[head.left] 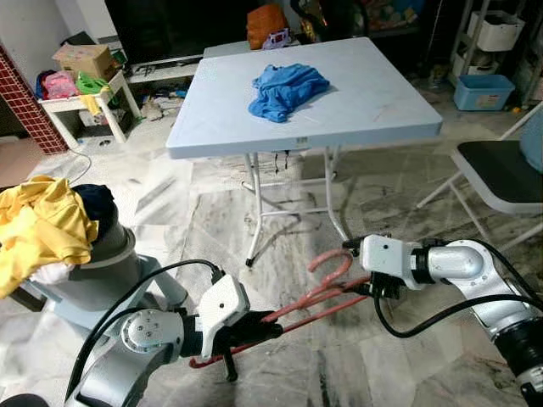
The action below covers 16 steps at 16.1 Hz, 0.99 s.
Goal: Hang hanger
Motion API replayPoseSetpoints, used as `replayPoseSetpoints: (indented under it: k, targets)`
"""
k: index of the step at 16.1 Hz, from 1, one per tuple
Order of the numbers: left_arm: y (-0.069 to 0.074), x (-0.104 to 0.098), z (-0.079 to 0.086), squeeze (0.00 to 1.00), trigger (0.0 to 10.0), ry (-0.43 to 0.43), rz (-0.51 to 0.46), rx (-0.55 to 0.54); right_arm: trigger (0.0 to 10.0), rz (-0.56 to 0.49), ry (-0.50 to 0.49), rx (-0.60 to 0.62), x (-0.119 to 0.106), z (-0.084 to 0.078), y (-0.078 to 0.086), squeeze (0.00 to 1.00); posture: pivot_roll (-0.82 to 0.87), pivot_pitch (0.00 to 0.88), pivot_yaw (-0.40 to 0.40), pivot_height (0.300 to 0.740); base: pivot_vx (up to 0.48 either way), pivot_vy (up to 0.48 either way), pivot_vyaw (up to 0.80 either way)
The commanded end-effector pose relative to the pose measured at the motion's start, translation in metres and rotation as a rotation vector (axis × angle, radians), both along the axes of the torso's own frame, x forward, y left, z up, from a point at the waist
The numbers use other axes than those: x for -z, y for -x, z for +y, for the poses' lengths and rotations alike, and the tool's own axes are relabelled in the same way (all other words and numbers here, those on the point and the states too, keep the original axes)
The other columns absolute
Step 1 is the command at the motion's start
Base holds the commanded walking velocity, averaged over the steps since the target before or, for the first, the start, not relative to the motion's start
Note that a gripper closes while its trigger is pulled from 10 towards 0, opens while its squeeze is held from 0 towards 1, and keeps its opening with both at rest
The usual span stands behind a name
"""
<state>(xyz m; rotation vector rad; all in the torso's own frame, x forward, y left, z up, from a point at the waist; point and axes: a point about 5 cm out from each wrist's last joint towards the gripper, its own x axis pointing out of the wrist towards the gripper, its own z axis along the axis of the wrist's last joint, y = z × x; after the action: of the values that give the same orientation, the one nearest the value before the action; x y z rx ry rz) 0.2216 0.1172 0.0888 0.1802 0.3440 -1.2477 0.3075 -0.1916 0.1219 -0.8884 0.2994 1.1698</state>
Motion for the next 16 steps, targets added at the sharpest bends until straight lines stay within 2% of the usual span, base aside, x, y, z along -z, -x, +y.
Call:
replayPoseSetpoints:
  k: [1,2,3,4,7,10,12,13,14,16]
  targets:
    - [-0.001,0.003,0.006,0.0,10.0,-0.05,-0.013,0.014,0.0,0.006,0.048,-0.033,-0.007,-0.005,-0.002,0.0,-0.09,0.0,0.129,0.74,0.0,0.0,0.0]
    - [-0.001,0.005,0.008,0.0,10.0,-0.068,-0.022,0.018,0.7,0.063,0.084,-0.056,-0.005,-0.012,0.002,0.0,-0.09,0.0,0.131,0.74,0.0,0.0,0.0]
    - [-0.001,0.006,0.008,0.0,10.0,-0.077,-0.027,0.021,3.3,0.117,0.122,-0.087,-0.004,-0.018,0.007,0.0,-0.1,0.0,0.132,0.74,0.0,0.0,0.0]
    - [-0.001,0.006,0.009,0.0,10.0,-0.081,-0.031,0.023,10.0,0.164,0.161,-0.111,-0.004,-0.025,0.011,0.0,-0.1,0.0,0.132,0.74,0.0,0.0,0.0]
    - [-0.001,0.006,0.008,0.0,10.0,-0.083,-0.038,0.033,10.0,0.204,0.255,-0.144,-0.004,-0.038,0.012,0.0,-0.1,0.0,0.133,0.74,0.0,0.0,0.0]
    - [-0.001,0.007,0.007,0.0,10.0,-0.082,-0.041,0.035,10.0,0.224,0.252,-0.16,-0.002,-0.036,0.012,0.0,-0.09,0.0,0.131,0.74,0.0,0.0,0.0]
    - [-0.001,0.008,0.007,0.0,10.0,-0.08,-0.043,0.031,10.0,0.213,0.204,-0.159,-0.001,-0.027,0.01,0.0,-0.09,0.0,0.132,0.74,0.0,0.0,0.0]
    - [-0.001,0.008,0.007,0.0,10.0,-0.078,-0.043,0.029,1.8,0.219,0.179,-0.161,0.0,-0.024,0.01,0.0,-0.09,0.0,0.132,0.74,0.0,0.0,0.0]
    - [-0.001,0.008,0.007,0.0,10.0,-0.078,-0.042,0.028,0.0,0.224,0.169,-0.161,0.001,-0.023,0.011,0.0,-0.09,0.0,0.132,0.74,0.0,0.0,0.0]
    - [-0.001,0.009,0.007,0.0,10.0,-0.08,-0.044,0.027,0.0,0.229,0.16,-0.161,0.001,-0.022,0.012,0.0,-0.09,0.0,0.132,0.74,0.0,0.0,0.0]
